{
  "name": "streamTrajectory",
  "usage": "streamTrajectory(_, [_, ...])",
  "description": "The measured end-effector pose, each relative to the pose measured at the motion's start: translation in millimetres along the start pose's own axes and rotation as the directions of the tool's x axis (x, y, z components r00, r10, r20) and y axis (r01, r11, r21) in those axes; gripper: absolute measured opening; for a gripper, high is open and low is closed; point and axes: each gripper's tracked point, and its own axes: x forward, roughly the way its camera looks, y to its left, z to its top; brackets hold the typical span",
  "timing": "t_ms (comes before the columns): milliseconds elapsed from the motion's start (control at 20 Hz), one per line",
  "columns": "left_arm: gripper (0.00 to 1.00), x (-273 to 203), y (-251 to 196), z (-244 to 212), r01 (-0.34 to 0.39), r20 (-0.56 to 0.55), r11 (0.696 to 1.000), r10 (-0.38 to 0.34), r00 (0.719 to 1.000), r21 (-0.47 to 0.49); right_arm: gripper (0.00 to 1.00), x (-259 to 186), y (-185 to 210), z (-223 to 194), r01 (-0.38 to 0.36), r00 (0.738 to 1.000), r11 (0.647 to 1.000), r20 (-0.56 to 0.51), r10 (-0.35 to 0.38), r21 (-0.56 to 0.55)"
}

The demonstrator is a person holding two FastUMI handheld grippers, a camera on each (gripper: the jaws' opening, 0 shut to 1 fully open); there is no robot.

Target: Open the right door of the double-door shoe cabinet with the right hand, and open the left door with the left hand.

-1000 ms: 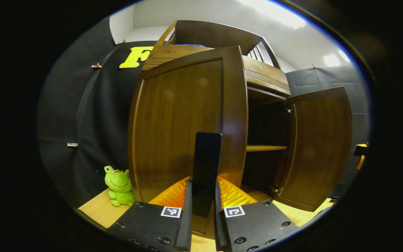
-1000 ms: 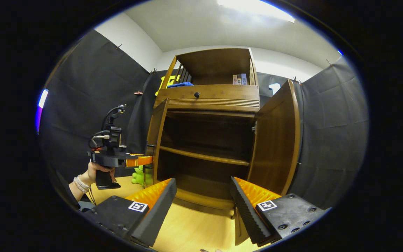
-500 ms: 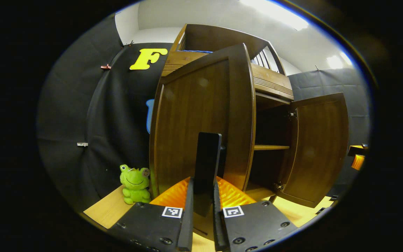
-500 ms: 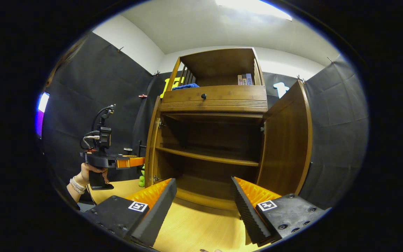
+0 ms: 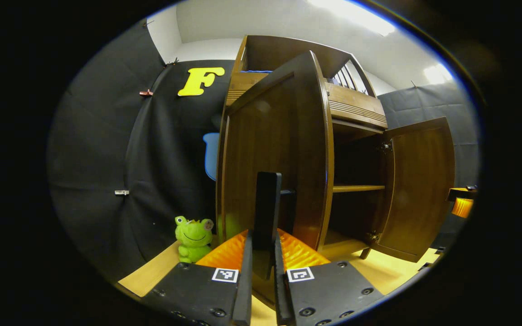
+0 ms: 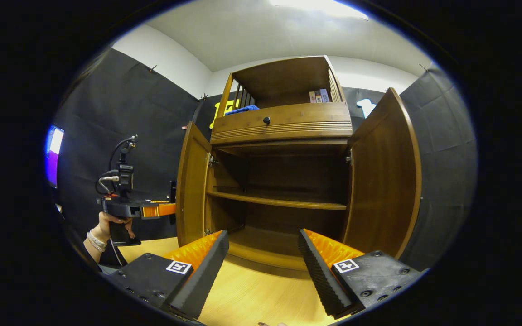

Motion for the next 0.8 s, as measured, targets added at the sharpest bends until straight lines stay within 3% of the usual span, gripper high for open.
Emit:
streamTrajectory(250, [0.24, -10, 20, -1, -0.029, -0.003, 0.999, 0.029, 1.000, -0.029, 0.98, 11, 18, -8, -0.041, 0.999, 0.999, -0.014, 0.041, 0.003])
streamTrajectory(300, [0.27, -11, 27, -1, -0.050, 0.000, 0.999, 0.050, 0.999, -0.019, 0.96, 14, 21, -8, -0.048, 0.999, 0.999, -0.014, 0.048, 0.002])
streamTrajectory(500, [0.16, -13, 62, -5, -0.168, -0.010, 0.986, 0.168, 0.986, 0.009, 0.98, 24, 33, -9, -0.071, 0.997, 0.997, -0.012, 0.071, -0.013])
streamTrajectory(650, [0.10, -17, 66, -2, -0.135, -0.017, 0.990, 0.134, 0.991, -0.030, 0.96, 30, 40, -12, -0.082, 0.997, 0.997, -0.015, 0.082, -0.014])
streamTrajectory(800, [0.10, -28, 79, -3, -0.174, -0.020, 0.985, 0.174, 0.985, 0.007, 0.99, 30, 44, -11, -0.088, 0.996, 0.996, -0.016, 0.088, -0.004])
